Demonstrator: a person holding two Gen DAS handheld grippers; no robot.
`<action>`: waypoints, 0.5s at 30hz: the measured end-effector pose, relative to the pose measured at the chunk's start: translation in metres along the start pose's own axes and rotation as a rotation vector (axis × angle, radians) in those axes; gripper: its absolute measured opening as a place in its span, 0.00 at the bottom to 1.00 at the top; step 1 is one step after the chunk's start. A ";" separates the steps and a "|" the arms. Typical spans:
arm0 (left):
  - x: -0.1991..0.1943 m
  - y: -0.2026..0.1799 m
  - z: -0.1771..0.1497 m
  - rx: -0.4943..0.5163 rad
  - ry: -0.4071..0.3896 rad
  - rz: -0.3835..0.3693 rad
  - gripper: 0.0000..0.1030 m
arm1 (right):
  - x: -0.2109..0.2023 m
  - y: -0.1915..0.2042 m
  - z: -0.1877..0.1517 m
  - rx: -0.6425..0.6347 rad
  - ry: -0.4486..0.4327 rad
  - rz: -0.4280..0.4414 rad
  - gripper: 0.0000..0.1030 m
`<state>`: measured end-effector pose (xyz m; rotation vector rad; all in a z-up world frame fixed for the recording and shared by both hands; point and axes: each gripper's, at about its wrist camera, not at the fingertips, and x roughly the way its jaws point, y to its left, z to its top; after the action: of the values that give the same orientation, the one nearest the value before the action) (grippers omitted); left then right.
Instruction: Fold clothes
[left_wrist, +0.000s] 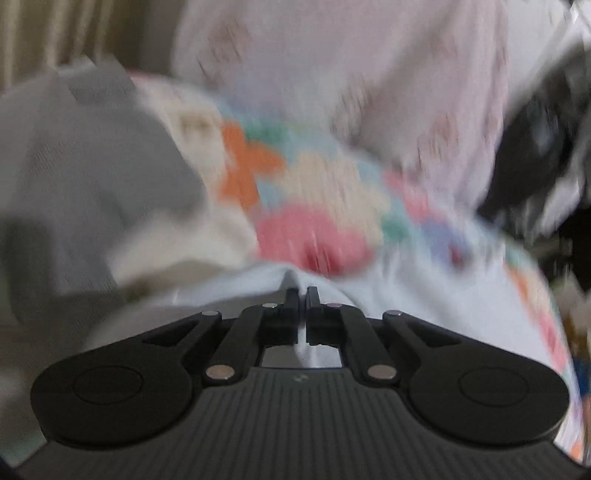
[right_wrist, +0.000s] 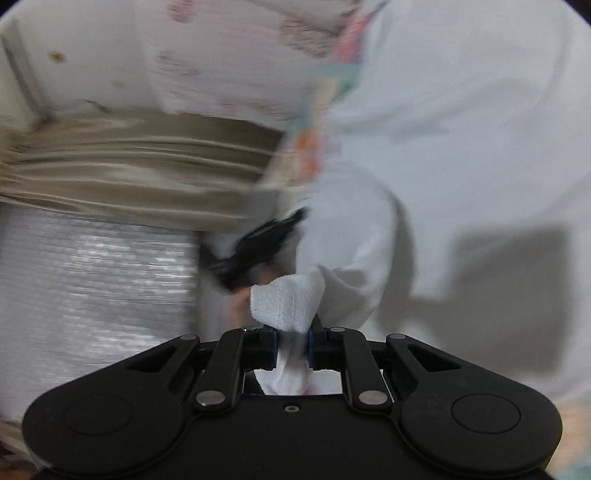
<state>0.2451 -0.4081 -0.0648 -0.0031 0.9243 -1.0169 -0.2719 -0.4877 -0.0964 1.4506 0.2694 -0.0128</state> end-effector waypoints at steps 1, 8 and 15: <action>0.001 0.006 0.009 -0.010 -0.006 0.000 0.03 | 0.004 0.002 -0.003 -0.003 0.005 0.038 0.17; 0.009 0.035 0.023 -0.047 0.009 0.040 0.05 | 0.106 -0.030 -0.067 -0.147 0.249 -0.315 0.23; -0.063 0.034 -0.018 -0.021 -0.083 0.020 0.35 | 0.119 -0.007 -0.086 -0.348 0.344 -0.365 0.40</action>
<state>0.2455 -0.3365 -0.0481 -0.0532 0.8579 -0.9810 -0.1727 -0.3859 -0.1340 1.0363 0.7777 -0.0123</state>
